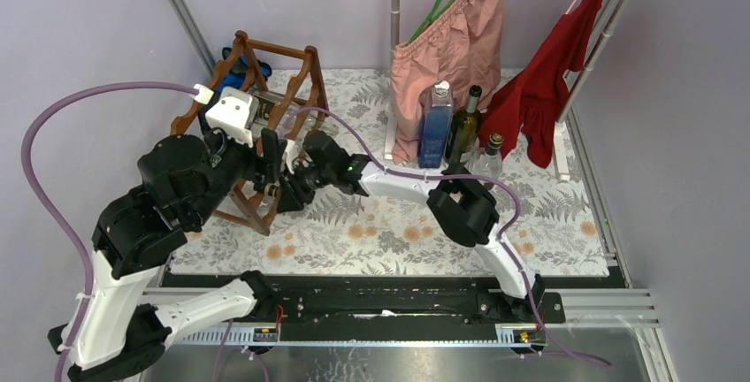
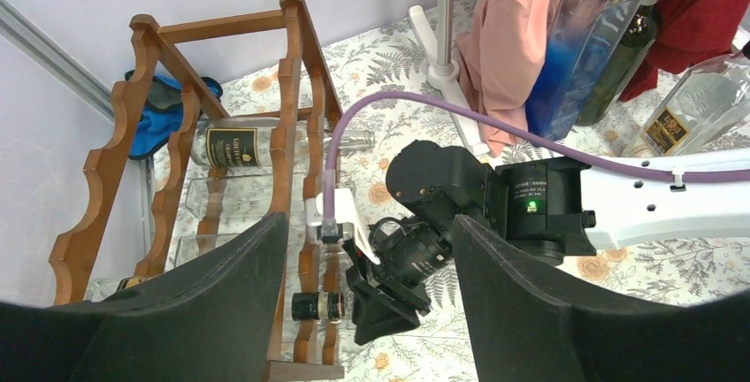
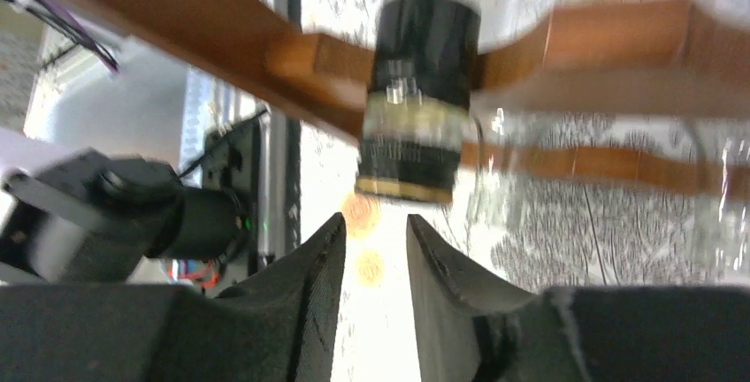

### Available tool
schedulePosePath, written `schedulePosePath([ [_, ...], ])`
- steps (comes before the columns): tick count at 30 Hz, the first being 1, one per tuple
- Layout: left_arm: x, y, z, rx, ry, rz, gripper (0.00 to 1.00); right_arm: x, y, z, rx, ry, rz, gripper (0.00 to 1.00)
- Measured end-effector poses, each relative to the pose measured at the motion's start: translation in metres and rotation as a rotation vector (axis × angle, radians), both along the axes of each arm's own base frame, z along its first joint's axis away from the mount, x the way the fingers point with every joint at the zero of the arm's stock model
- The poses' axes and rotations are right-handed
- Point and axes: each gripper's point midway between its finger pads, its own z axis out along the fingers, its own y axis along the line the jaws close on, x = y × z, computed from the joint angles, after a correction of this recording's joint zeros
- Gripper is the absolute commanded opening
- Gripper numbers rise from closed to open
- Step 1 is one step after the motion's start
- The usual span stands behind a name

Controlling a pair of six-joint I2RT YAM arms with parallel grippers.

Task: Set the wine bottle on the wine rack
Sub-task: Place the wine bottle in the wine rack.

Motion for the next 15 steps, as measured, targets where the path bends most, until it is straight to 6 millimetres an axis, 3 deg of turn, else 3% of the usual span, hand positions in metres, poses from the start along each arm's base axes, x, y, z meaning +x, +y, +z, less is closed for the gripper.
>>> schedulePosePath([
  [4, 0.001, -0.005, 0.0, -0.018, -0.002, -0.017, 0.79, -0.012, -0.025, -0.02, -0.065, -0.013, 0.027, 0.49],
  [7, 0.002, -0.012, 0.003, -0.054, -0.015, -0.036, 0.94, -0.03, -0.053, -0.02, -0.094, 0.003, 0.094, 0.53],
  [11, 0.005, -0.026, 0.019, -0.164, -0.075, -0.071, 0.99, -0.038, -0.085, 0.021, -0.049, -0.002, 0.2, 0.61],
  [15, 0.009, -0.041, 0.04, -0.316, -0.158, -0.105, 0.99, -0.017, -0.12, 0.083, 0.001, -0.115, 0.222, 0.72],
])
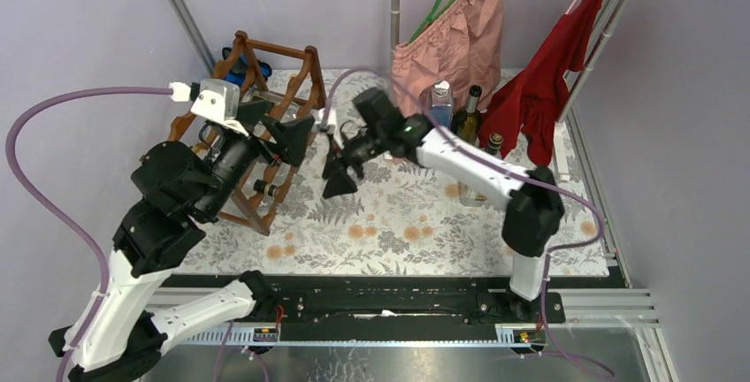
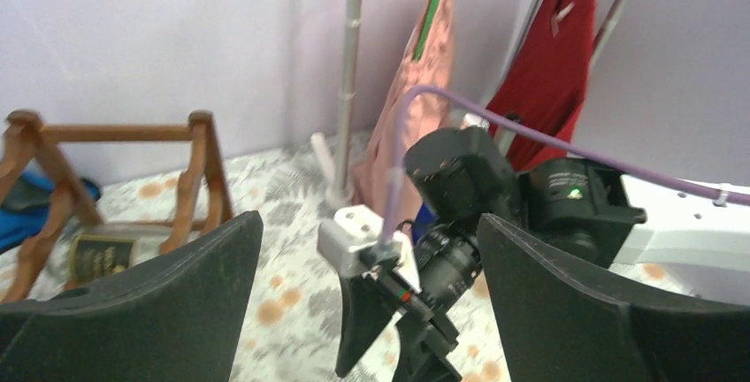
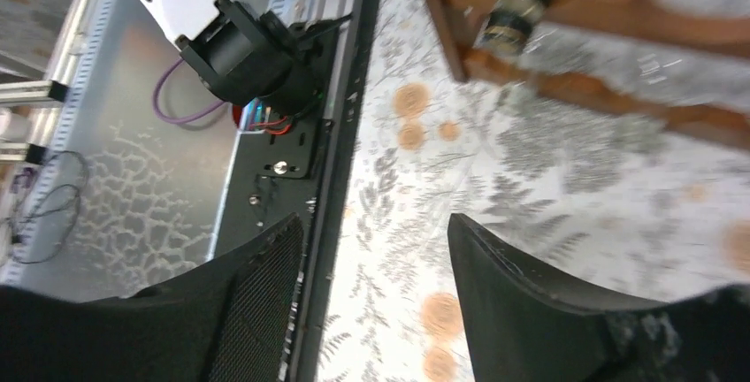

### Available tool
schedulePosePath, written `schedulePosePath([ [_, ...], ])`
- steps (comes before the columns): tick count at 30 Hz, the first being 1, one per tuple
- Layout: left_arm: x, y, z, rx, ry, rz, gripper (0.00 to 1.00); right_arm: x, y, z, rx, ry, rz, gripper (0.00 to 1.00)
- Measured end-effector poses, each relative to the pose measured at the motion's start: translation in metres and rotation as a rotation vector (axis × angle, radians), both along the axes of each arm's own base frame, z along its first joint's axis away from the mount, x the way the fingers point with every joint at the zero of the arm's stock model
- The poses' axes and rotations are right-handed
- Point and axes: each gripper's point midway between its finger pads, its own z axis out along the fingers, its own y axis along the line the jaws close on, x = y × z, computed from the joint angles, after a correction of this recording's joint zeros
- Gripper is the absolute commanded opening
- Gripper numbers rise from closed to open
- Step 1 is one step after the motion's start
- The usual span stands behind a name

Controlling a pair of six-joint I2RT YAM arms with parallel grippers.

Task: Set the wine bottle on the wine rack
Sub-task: Place the wine bottle in the wine rack.

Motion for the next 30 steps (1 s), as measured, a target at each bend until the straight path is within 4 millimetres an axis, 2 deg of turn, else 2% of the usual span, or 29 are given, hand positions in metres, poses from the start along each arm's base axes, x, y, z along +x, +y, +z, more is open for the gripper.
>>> schedulePosePath([
  [3, 0.004, -0.01, 0.018, -0.089, -0.05, -0.023, 0.99, 0.022, -0.028, 0.05, 0.04, -0.151, -0.027, 0.82],
  [7, 0.01, -0.021, 0.043, -0.171, -0.112, -0.044, 0.99, 0.047, -0.066, 0.103, 0.046, -0.349, -0.112, 0.94],
  [9, 0.014, -0.025, 0.05, -0.189, -0.131, -0.046, 0.99, 0.059, -0.084, 0.125, 0.035, -0.431, -0.169, 1.0],
  [13, 0.02, -0.032, 0.055, -0.205, -0.149, -0.046, 0.99, 0.085, -0.125, 0.155, 0.01, -0.517, -0.307, 1.0],
  [16, 0.025, -0.036, 0.053, -0.199, -0.142, -0.045, 0.99, 0.111, -0.161, 0.167, -0.022, -0.545, -0.431, 1.0],
  [19, 0.031, -0.041, 0.044, -0.187, -0.123, -0.043, 0.99, 0.134, -0.194, 0.17, -0.065, -0.545, -0.563, 1.0],
  [25, 0.05, -0.063, 0.001, -0.137, -0.024, -0.06, 0.99, 0.159, -0.236, 0.162, -0.123, -0.466, -0.769, 0.98],
  [30, 0.064, -0.082, -0.044, -0.079, 0.07, -0.085, 0.99, 0.178, -0.266, 0.143, -0.188, -0.389, -0.938, 0.92],
])
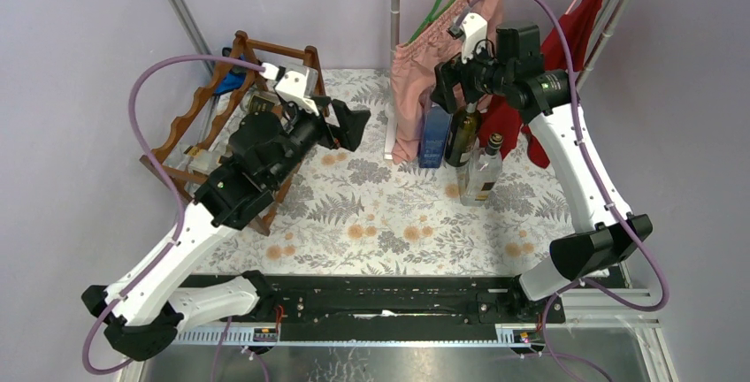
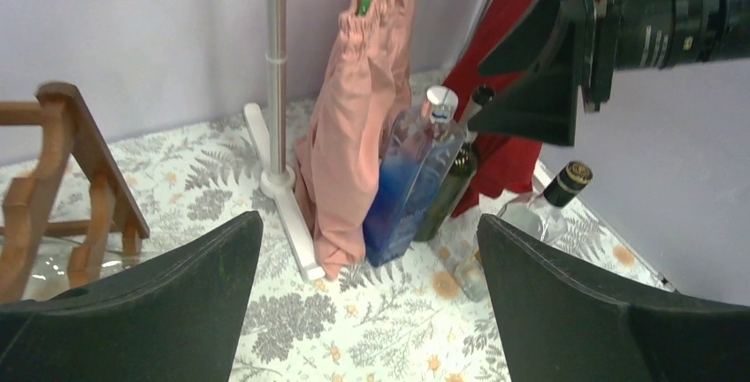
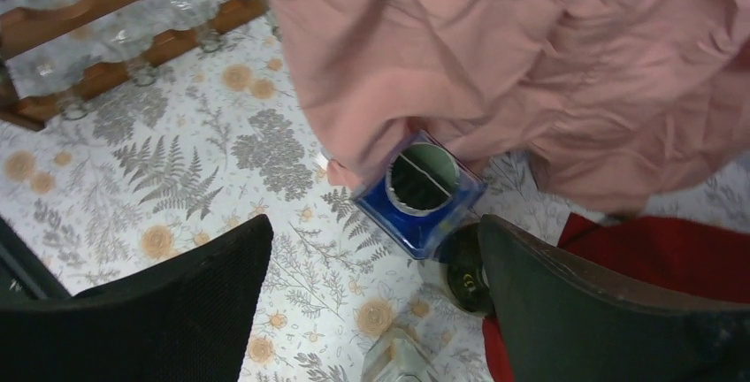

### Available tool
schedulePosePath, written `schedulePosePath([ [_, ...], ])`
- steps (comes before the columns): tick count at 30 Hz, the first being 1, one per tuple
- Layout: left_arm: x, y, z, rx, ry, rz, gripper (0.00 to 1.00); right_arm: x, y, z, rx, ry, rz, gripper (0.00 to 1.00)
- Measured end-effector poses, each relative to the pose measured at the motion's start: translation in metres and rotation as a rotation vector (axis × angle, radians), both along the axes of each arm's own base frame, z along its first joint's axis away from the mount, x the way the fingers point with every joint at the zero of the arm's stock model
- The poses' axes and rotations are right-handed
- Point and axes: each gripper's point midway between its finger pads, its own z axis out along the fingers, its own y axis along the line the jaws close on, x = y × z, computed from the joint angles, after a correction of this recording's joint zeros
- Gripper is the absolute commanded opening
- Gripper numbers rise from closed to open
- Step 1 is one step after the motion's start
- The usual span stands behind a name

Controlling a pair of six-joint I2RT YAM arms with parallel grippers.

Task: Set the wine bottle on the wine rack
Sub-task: Place the wine bottle in the wine rack, then pick up the wine bottle from the center of the board.

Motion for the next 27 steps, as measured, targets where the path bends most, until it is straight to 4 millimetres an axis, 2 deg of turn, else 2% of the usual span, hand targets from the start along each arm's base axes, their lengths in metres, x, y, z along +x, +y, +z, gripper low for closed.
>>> schedulePosePath([
  [2, 0.002, -0.003, -0.012, 0.014, 0.024, -0.008, 0.99, 0.005, -0.006, -0.006, -0.002, 0.022, -0.046, 0.94],
  [3, 0.002, -0.004, -0.016, 0.018, 0.034, -0.013, 0.99, 0.007, -0.007, -0.008, 0.0, 0.03, -0.061, 0.99],
  [8, 0.0, -0.006, -0.023, 0.008, 0.053, -0.023, 0.99, 0.019, -0.007, -0.02, 0.001, 0.067, -0.101, 1.0],
  [18, -0.004, -0.003, -0.038, 0.003, 0.081, -0.021, 0.99, 0.034, -0.003, -0.059, -0.026, 0.189, -0.135, 1.0],
  [21, -0.003, -0.002, -0.038, 0.003, 0.081, -0.018, 0.99, 0.034, -0.002, -0.063, -0.025, 0.209, -0.142, 1.0],
  [27, -0.002, -0.002, -0.038, 0.004, 0.082, -0.017, 0.99, 0.034, -0.002, -0.058, -0.016, 0.204, -0.144, 1.0],
])
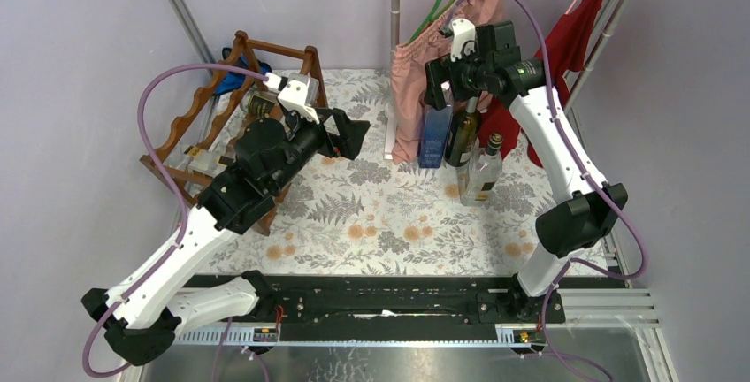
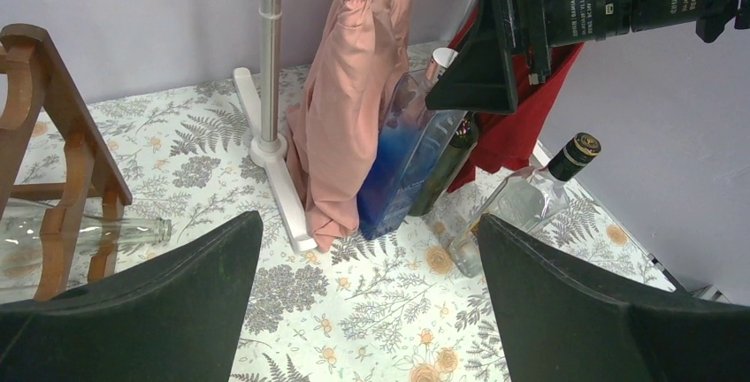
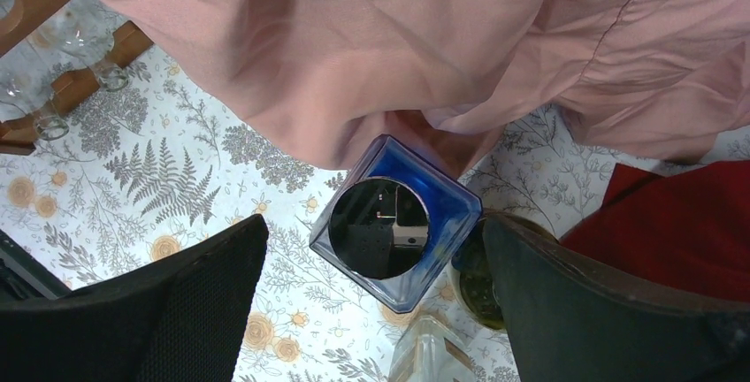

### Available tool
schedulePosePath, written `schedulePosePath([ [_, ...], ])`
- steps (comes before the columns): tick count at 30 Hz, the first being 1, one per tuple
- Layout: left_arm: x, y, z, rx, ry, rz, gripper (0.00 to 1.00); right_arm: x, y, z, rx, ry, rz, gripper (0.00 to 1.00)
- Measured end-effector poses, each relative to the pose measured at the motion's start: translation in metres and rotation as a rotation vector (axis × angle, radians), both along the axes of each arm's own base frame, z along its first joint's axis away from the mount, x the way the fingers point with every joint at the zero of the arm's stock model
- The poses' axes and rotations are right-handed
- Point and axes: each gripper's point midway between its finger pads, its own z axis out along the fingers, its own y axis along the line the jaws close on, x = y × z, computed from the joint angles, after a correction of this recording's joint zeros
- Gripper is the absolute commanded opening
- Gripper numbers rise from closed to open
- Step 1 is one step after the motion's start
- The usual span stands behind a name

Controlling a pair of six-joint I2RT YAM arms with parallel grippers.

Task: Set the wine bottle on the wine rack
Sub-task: Pick up the wine bottle from the center of the board.

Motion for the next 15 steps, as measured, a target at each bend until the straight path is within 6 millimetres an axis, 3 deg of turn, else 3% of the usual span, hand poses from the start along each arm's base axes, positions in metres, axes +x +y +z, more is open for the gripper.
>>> schedulePosePath([
  [5, 0.0, -0.001, -0.001, 0.002, 0.001, -0.006, 0.99, 0.0, 0.001, -0.003, 0.013, 0.021, -0.017, 1.0],
  [15, 0.002, -0.001, -0.011, 0.014, 0.015, -0.003, 0.99, -0.006, 0.003, -0.029, 0.009, 0.105, -0.09, 1.0],
])
